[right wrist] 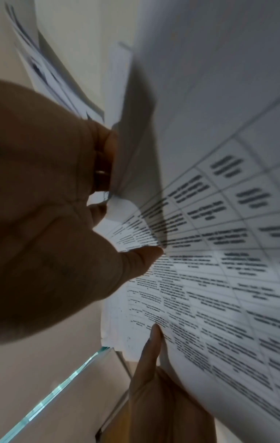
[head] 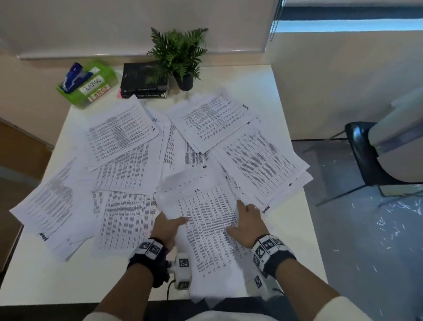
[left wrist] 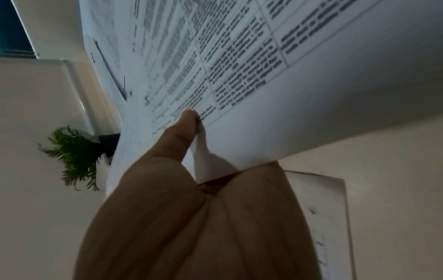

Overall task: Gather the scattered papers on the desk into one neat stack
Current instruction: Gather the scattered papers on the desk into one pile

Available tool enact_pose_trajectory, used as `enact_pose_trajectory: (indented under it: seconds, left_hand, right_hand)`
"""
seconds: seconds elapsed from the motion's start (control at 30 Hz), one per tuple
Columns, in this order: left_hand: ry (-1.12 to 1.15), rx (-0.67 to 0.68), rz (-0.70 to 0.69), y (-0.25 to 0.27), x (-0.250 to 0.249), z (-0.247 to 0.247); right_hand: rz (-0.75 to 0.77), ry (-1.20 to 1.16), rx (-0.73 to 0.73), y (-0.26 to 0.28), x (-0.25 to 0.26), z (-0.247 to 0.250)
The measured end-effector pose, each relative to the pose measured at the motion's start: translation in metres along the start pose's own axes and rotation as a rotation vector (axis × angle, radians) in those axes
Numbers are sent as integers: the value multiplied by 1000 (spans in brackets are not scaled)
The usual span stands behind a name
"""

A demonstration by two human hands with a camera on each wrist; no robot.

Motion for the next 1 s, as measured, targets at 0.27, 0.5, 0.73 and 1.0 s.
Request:
enact_pose_trajectory:
  seconds: [0.27,0.5,0.73,1.0]
  left_hand:
    - [-84,56,-91,5,-39,17]
    - [-88,39,-86,-9,-50,-4]
    - [-298,149,-191,-8,-53,-33]
    - [-320,-23,-209,-20,-49,-1]
  right_hand:
    - [-85,-81,-197,-13,1,27]
    - [2,-368,-257,-20,-17,39]
    - [-79,-223,-84,-16,-12,32]
    - [-202,-432,-11,-6,49,-2]
Point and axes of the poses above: each hand's wrist, its own y-axis away from the middle knuckle, its own z-axis out of the back of the hand, x = y × z, the point moved 1 cm from there along -y, towards the middle knuckle, and after that the axes turned 5 degrees about y, right-handed, at the moved point
